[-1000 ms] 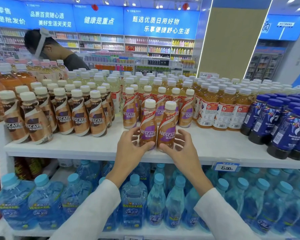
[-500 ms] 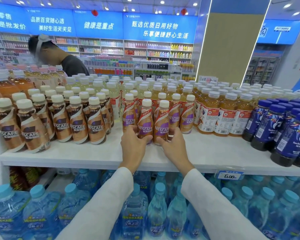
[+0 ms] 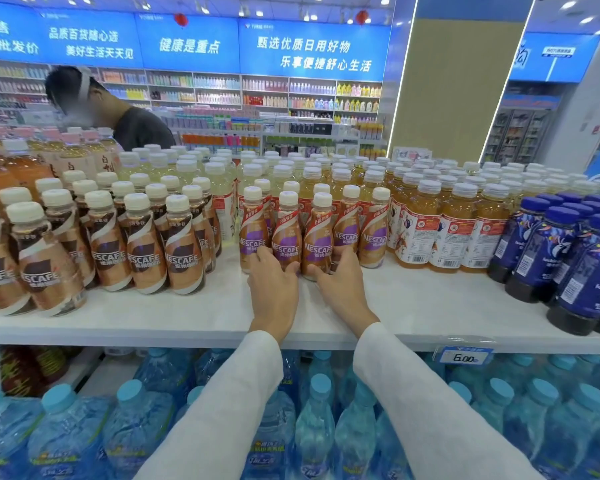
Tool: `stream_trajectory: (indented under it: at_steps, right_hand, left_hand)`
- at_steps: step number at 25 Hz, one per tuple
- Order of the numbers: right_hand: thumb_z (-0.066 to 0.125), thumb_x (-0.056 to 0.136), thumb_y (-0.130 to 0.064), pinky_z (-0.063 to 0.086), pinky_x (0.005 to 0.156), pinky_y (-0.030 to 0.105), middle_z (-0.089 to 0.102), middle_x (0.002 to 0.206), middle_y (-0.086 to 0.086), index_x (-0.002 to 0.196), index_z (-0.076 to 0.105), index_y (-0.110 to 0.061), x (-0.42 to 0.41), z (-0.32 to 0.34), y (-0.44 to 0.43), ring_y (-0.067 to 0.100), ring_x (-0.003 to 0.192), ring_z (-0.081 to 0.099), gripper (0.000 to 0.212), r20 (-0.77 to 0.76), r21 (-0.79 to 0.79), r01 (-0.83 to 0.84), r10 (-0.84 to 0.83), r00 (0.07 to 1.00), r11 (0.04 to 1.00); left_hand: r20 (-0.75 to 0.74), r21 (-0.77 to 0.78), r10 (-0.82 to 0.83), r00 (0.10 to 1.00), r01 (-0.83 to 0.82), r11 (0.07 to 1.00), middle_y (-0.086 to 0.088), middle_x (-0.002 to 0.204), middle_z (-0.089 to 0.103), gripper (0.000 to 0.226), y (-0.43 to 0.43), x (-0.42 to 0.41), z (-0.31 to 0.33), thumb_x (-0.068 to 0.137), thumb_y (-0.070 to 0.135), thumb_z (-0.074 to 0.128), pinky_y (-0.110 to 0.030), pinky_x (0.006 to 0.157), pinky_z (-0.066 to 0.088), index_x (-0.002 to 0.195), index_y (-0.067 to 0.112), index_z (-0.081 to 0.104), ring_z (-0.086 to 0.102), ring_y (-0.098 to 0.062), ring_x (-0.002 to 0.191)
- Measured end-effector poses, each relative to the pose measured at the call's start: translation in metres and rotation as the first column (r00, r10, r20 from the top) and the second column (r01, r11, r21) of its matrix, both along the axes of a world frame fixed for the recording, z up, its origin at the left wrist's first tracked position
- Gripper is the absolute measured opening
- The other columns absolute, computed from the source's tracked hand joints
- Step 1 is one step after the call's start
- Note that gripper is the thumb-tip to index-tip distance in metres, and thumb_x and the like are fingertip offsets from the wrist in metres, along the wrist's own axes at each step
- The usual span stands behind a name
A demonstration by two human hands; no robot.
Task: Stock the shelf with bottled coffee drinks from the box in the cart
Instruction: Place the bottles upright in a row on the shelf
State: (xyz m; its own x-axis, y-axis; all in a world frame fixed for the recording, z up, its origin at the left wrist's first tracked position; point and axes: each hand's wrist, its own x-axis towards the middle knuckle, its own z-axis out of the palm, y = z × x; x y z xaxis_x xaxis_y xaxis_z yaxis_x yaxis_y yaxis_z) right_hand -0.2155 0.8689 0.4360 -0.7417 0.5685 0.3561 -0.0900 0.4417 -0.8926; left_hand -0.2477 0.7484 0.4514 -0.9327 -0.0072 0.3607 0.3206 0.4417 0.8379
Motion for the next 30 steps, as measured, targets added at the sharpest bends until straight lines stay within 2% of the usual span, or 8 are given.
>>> stream_trajectory:
  at_steps: [5,9,15,18,21,26,28,30]
  right_hand:
    - [0.078,0.086,-0.027,0.052,0.094,0.034,0.056,0.121,-0.005,0.118,0.043,-0.029,-0.006,0.000,0.000,0.014,0.111,0.059,0.048,0.007,0.024,0.010,-0.010,1.000,1.000]
    - [0.078,0.086,-0.028,0.049,0.090,0.028,0.055,0.121,-0.008,0.118,0.041,-0.032,-0.008,-0.002,0.000,0.011,0.110,0.057,0.049,0.011,0.018,0.006,-0.007,1.000,1.000]
    - [0.076,0.088,-0.025,0.051,0.100,0.036,0.055,0.130,-0.001,0.124,0.042,-0.027,-0.010,-0.001,0.000,0.016,0.119,0.057,0.049,0.018,0.024,0.010,-0.011,1.000,1.000]
    - [0.076,0.089,-0.025,0.050,0.098,0.034,0.054,0.128,-0.001,0.123,0.042,-0.026,-0.009,-0.001,0.000,0.016,0.117,0.056,0.048,0.014,0.044,0.024,-0.025,1.000,0.999]
    - [0.075,0.089,-0.025,0.050,0.098,0.033,0.053,0.128,-0.003,0.122,0.041,-0.028,-0.009,-0.002,-0.001,0.015,0.116,0.056,0.048,0.019,0.037,0.021,-0.022,1.000,0.999]
    - [0.076,0.089,-0.027,0.051,0.099,0.033,0.054,0.129,-0.004,0.121,0.041,-0.031,-0.007,-0.002,-0.001,0.015,0.119,0.057,0.047,0.016,0.047,0.022,-0.023,1.000,0.999]
    - [0.076,0.089,-0.027,0.052,0.102,0.037,0.055,0.132,-0.002,0.123,0.041,-0.030,-0.007,-0.002,0.000,0.016,0.121,0.057,0.048,0.028,0.044,0.021,-0.023,0.999,0.999]
    - [0.076,0.089,-0.028,0.052,0.104,0.041,0.056,0.134,-0.002,0.128,0.043,-0.026,-0.006,-0.002,0.000,0.017,0.123,0.057,0.051,0.035,0.030,0.010,-0.011,0.999,0.999]
  left_hand:
    - [0.029,0.032,0.013,1.000,-0.014,0.999,-0.007,0.132,0.057,0.045,0.003,-0.006,0.000,0.093,0.030,0.074,-0.034,0.097,0.047,0.127,0.016,0.049,0.057,-0.025,0.120]
    - [0.031,0.053,0.003,1.000,-0.005,0.999,-0.006,0.128,0.058,0.042,0.005,-0.011,-0.002,0.092,0.030,0.075,-0.028,0.088,0.042,0.123,0.017,0.050,0.057,-0.023,0.115]
    - [0.023,0.070,0.001,1.000,-0.002,0.998,-0.005,0.124,0.059,0.041,0.004,-0.015,-0.003,0.091,0.030,0.077,-0.025,0.084,0.039,0.120,0.018,0.052,0.051,-0.014,0.104]
    - [0.014,0.086,-0.014,1.000,0.013,0.996,-0.005,0.122,0.059,0.040,0.004,-0.015,-0.003,0.090,0.029,0.077,-0.028,0.087,0.045,0.118,0.019,0.051,0.056,-0.020,0.109]
    - [0.012,0.093,-0.022,1.000,0.020,0.995,-0.005,0.123,0.059,0.041,0.004,-0.015,-0.003,0.090,0.028,0.078,-0.038,0.096,0.053,0.118,0.019,0.051,0.058,-0.023,0.112]
    - [0.028,0.110,-0.023,0.999,0.020,0.994,-0.005,0.124,0.059,0.044,0.003,-0.014,-0.002,0.089,0.029,0.078,-0.041,0.099,0.054,0.121,0.018,0.051,0.058,-0.023,0.114]
    - [0.043,0.122,-0.040,0.998,0.035,0.992,-0.003,0.123,0.061,0.046,0.001,-0.012,-0.001,0.088,0.031,0.079,-0.039,0.098,0.054,0.123,0.018,0.053,0.059,-0.021,0.112]
    - [0.039,0.141,-0.056,0.998,0.050,0.989,0.001,0.116,0.063,0.044,-0.009,-0.011,-0.001,0.088,0.033,0.079,-0.029,0.089,0.052,0.123,0.018,0.057,0.061,-0.018,0.107]
